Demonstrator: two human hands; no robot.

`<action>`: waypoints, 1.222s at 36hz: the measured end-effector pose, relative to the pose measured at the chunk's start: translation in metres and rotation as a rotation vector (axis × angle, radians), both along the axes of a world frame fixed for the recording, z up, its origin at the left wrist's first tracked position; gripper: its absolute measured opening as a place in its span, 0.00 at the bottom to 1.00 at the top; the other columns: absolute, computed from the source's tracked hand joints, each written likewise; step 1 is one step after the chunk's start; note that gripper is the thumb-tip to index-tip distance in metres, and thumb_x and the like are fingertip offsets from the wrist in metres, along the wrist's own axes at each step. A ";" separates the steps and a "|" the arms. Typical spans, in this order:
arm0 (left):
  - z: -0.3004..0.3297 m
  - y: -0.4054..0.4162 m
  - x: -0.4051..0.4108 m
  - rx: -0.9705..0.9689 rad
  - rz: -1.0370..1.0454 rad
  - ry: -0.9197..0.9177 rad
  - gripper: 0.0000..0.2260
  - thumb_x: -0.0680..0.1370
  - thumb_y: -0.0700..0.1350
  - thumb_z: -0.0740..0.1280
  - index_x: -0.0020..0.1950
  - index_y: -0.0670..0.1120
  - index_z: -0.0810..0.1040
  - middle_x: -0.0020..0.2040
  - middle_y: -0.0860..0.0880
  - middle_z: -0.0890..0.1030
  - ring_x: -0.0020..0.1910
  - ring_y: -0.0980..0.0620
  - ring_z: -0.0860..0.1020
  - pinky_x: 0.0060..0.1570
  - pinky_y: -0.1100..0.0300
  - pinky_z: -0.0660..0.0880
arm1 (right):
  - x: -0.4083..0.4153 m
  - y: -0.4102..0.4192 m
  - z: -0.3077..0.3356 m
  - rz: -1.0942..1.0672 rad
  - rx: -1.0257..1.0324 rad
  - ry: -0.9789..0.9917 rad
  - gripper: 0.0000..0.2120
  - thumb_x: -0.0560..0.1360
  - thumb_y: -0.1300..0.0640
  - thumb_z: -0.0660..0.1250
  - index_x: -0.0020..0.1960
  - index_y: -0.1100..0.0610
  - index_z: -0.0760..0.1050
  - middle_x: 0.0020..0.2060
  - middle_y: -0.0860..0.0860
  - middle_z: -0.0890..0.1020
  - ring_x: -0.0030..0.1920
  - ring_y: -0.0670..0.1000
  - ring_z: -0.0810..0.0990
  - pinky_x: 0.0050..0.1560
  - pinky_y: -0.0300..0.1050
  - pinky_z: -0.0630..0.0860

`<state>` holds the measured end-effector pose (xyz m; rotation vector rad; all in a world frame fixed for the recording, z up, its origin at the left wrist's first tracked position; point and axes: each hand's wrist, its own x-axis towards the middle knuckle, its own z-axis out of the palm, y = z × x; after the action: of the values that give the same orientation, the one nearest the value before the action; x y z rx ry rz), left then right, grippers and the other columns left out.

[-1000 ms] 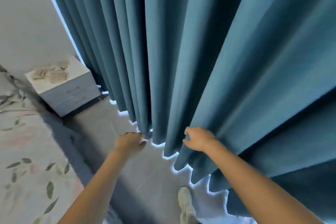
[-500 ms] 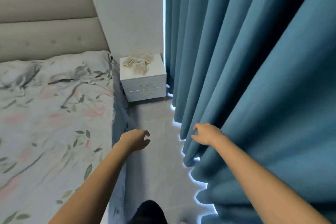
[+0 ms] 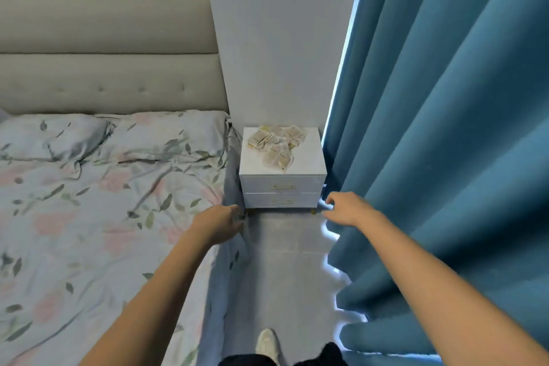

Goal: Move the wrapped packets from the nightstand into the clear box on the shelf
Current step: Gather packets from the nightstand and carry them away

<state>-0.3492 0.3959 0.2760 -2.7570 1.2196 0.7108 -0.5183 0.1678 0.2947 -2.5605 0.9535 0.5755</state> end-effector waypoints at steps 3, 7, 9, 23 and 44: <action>0.002 -0.031 0.046 -0.005 0.010 -0.015 0.16 0.80 0.53 0.58 0.65 0.49 0.72 0.59 0.46 0.80 0.58 0.45 0.77 0.54 0.55 0.74 | 0.049 -0.032 0.006 -0.003 0.010 -0.025 0.19 0.76 0.46 0.61 0.64 0.52 0.71 0.59 0.52 0.77 0.59 0.54 0.75 0.52 0.45 0.72; -0.006 -0.072 0.096 0.013 0.009 0.029 0.18 0.80 0.53 0.58 0.68 0.49 0.71 0.61 0.46 0.79 0.60 0.45 0.76 0.56 0.55 0.73 | 0.102 -0.069 -0.001 -0.023 0.053 -0.024 0.20 0.75 0.47 0.61 0.65 0.51 0.70 0.60 0.52 0.78 0.59 0.54 0.76 0.56 0.48 0.75; -0.015 -0.095 0.120 0.024 0.007 0.064 0.19 0.80 0.52 0.58 0.69 0.50 0.70 0.61 0.46 0.79 0.61 0.45 0.75 0.57 0.54 0.73 | 0.127 -0.090 -0.009 -0.022 0.071 -0.012 0.21 0.76 0.47 0.61 0.66 0.52 0.70 0.59 0.52 0.78 0.58 0.54 0.76 0.56 0.47 0.75; -0.098 -0.286 0.290 -0.017 0.123 0.230 0.14 0.81 0.52 0.58 0.66 0.55 0.74 0.60 0.50 0.80 0.60 0.48 0.76 0.56 0.56 0.73 | 0.334 -0.280 -0.107 -0.069 0.234 0.035 0.23 0.76 0.45 0.62 0.68 0.52 0.68 0.62 0.53 0.77 0.64 0.56 0.72 0.63 0.49 0.71; -0.279 -0.369 0.399 -0.005 0.236 0.484 0.15 0.81 0.45 0.56 0.66 0.50 0.73 0.60 0.47 0.78 0.60 0.47 0.75 0.58 0.54 0.72 | 0.451 -0.312 -0.331 -0.471 0.483 0.061 0.18 0.76 0.55 0.66 0.63 0.54 0.65 0.53 0.57 0.77 0.51 0.58 0.76 0.45 0.44 0.71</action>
<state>0.0498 0.0273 -0.0032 -2.8549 0.9474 1.4650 -0.0674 -0.1444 -0.0366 -1.8263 1.2131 0.6477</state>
